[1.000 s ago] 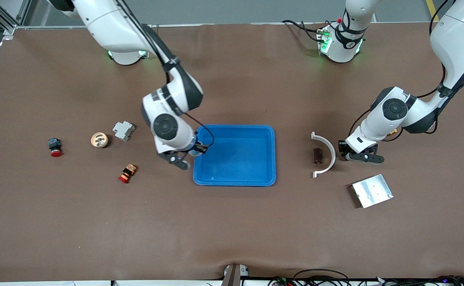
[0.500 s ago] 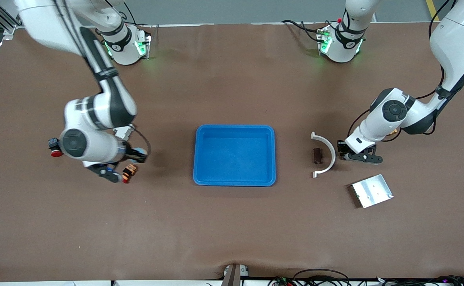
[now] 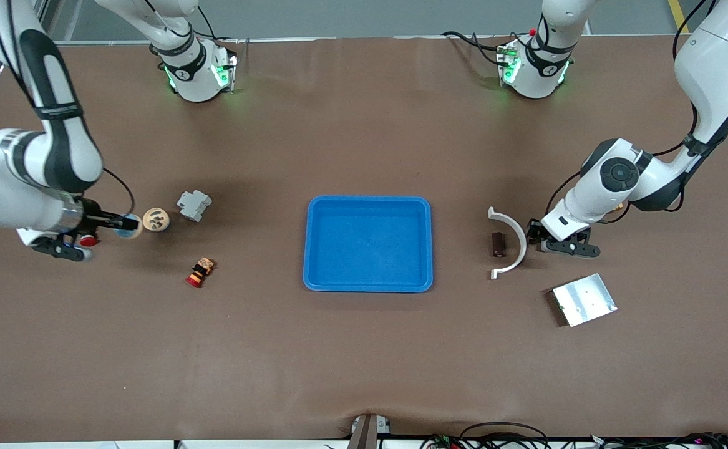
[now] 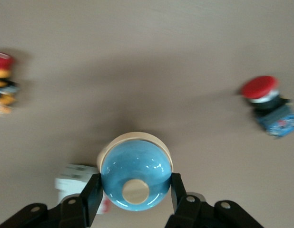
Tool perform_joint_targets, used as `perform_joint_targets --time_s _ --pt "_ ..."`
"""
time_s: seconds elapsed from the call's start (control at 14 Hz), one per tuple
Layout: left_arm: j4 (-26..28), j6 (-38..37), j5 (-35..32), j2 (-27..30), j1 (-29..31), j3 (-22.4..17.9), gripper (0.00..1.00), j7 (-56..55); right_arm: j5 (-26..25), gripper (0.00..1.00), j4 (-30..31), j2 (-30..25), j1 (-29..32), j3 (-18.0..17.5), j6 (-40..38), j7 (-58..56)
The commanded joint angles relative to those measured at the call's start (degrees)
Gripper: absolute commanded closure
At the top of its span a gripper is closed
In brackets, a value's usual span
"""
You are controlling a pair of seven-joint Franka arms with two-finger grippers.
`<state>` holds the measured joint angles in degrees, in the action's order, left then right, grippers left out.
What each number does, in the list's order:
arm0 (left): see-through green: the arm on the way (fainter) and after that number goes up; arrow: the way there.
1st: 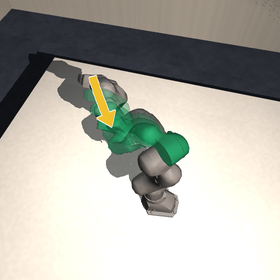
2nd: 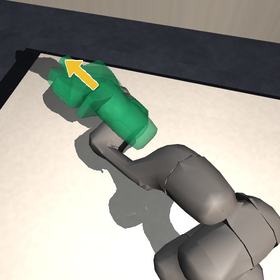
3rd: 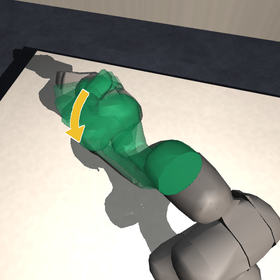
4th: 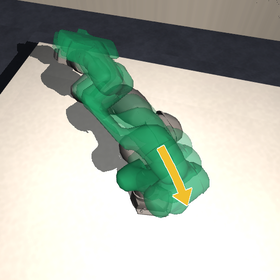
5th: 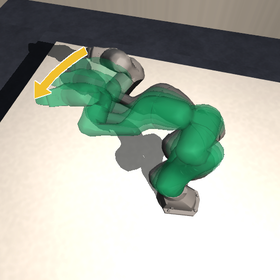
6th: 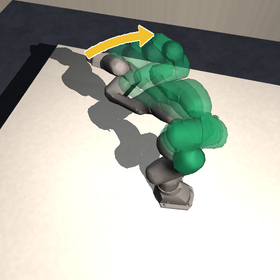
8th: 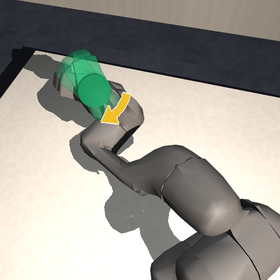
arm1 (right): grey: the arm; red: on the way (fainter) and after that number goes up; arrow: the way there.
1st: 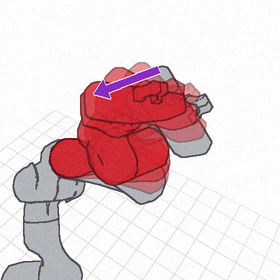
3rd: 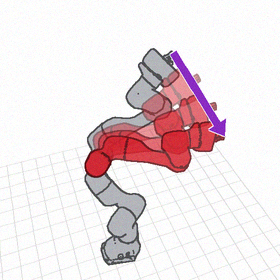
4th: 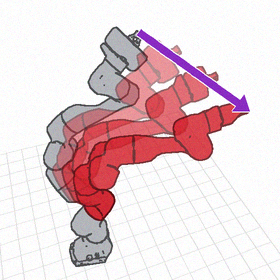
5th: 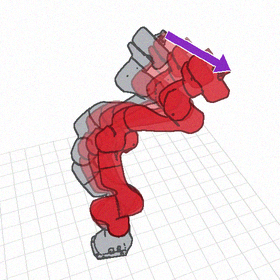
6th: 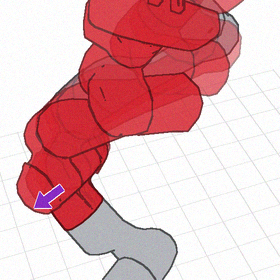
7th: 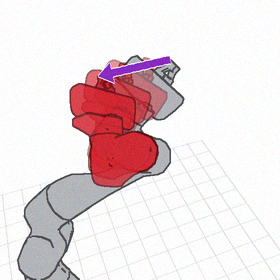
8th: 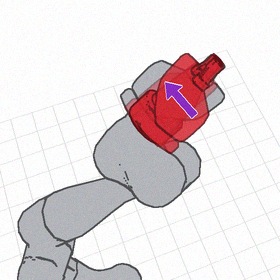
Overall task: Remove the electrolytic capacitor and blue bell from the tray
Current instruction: 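Carry the capacitor toward the arc while the right gripper carries the bell out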
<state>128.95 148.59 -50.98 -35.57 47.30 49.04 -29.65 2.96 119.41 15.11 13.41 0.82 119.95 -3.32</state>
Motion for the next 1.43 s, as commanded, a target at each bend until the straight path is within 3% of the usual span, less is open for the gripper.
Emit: perform_joint_targets --time_s 0.0,0.29,1.0,1.36 --pt "-0.2 0.8 -1.6 -0.4 0.5 0.0 0.0 0.8 -0.8 1.0 3.5 -2.2 6.2 -1.4 1.0 -8.2" --pt "-0.2 0.8 -1.6 -0.4 0.6 0.0 0.0 0.8 -0.8 1.0 9.4 -2.4 8.0 -1.4 7.5 -9.3" --pt "-1.3 0.6 -1.5 1.3 1.4 -1.3 0.0 4.7 -0.8 1.0 10.9 -1.4 8.0 -1.4 6.8 -6.3" --pt "-3.9 -2.2 0.4 1.9 1.5 0.1 0.0 4.4 -0.8 1.0 11.4 -1.2 10.0 -1.4 5.7 -6.9"
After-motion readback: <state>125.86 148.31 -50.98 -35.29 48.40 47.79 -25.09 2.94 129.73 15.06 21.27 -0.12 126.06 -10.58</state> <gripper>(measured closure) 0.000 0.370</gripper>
